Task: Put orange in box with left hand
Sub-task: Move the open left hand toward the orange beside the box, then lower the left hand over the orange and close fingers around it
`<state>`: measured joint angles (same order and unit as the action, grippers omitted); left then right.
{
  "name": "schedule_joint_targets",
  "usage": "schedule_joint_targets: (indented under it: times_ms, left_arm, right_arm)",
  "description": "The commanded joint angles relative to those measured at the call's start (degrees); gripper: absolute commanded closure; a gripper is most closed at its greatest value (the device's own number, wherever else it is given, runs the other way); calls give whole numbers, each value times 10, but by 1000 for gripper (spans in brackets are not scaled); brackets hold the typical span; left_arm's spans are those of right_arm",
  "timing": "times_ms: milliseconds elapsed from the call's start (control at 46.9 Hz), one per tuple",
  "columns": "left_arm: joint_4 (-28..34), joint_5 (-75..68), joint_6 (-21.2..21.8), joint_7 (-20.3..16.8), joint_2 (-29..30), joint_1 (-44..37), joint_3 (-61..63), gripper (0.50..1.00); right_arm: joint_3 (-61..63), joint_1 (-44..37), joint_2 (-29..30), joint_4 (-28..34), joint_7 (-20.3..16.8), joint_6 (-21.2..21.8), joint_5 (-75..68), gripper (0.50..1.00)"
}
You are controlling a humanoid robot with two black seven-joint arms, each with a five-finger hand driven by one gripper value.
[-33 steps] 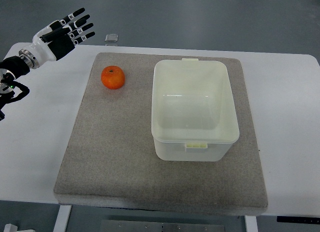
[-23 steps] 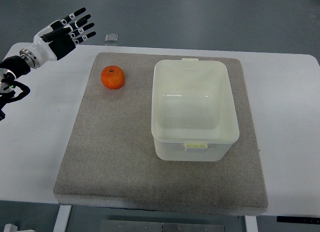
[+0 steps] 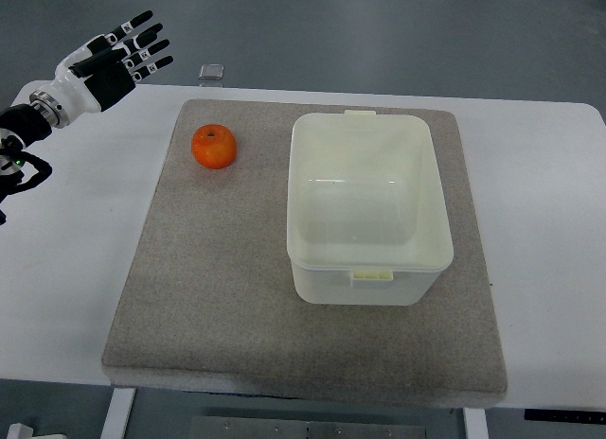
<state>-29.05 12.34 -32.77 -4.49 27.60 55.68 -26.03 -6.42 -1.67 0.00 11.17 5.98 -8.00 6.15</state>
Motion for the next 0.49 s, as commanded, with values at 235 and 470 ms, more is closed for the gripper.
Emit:
schedule_joint_targets:
  times_ms: [235, 470]
  left_arm:
    - [1, -368, 2, -56, 9, 38, 0, 508]
    - [-8, -595, 8, -93, 12, 66, 4, 508]
  right_arm:
    - [0, 0, 0, 0, 0, 0, 0, 556]
    - [0, 0, 0, 0, 0, 0, 0, 556]
